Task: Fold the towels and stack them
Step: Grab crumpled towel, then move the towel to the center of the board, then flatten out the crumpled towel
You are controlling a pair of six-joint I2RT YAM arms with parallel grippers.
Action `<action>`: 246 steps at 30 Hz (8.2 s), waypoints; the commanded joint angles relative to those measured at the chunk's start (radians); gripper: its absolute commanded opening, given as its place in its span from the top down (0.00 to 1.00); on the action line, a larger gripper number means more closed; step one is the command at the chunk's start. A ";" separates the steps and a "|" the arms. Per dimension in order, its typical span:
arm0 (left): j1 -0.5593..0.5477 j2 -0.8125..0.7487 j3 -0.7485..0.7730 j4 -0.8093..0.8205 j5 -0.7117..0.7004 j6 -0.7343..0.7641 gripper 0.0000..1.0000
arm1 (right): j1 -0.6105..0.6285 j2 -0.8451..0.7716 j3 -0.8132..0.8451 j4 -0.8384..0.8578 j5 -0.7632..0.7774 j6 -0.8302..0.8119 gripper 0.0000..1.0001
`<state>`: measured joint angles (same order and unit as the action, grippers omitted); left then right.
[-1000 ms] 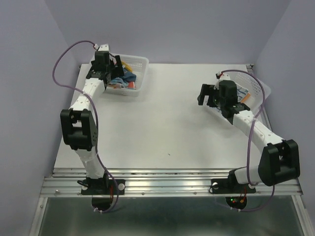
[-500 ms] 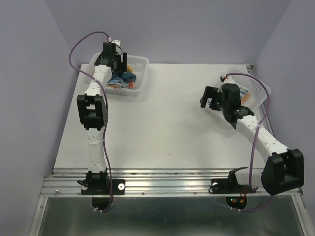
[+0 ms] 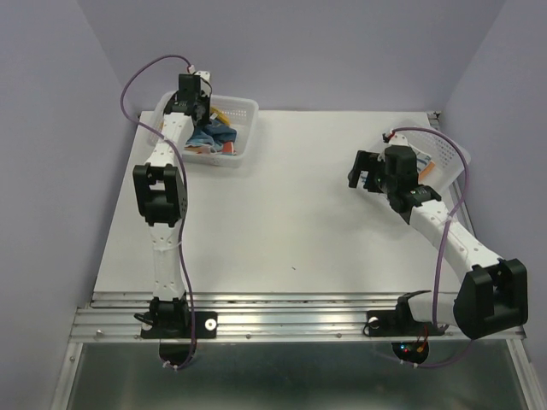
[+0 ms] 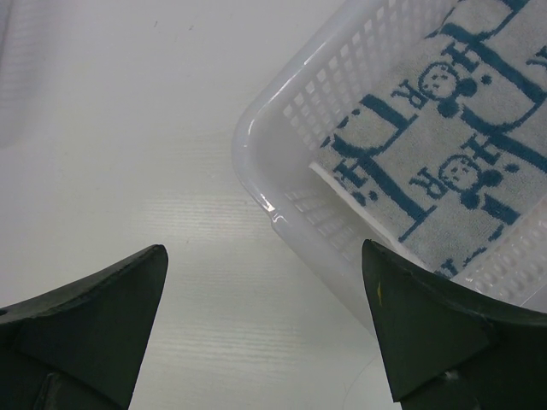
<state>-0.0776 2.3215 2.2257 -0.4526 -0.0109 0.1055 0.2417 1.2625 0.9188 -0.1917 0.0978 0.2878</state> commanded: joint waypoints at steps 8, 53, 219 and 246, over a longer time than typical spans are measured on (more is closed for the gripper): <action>0.006 -0.402 -0.079 0.222 0.089 -0.133 1.00 | -0.001 -0.142 -0.063 0.052 -0.037 0.028 0.00; -0.314 -1.384 -1.514 0.450 -0.210 -0.573 0.01 | 0.004 -0.470 -0.205 -0.035 -0.299 0.091 0.00; -1.271 -1.565 -1.016 0.448 -0.287 -0.309 1.00 | 0.455 -0.491 0.285 -0.023 -0.182 0.117 0.99; -1.259 -1.499 -1.121 0.474 -0.513 -0.231 1.00 | 0.455 -0.675 0.081 -0.006 0.092 0.215 0.99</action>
<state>-1.3464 0.7692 1.1362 -0.0486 -0.2844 -0.2161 0.7006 0.5640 1.0218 -0.2123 -0.0685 0.5163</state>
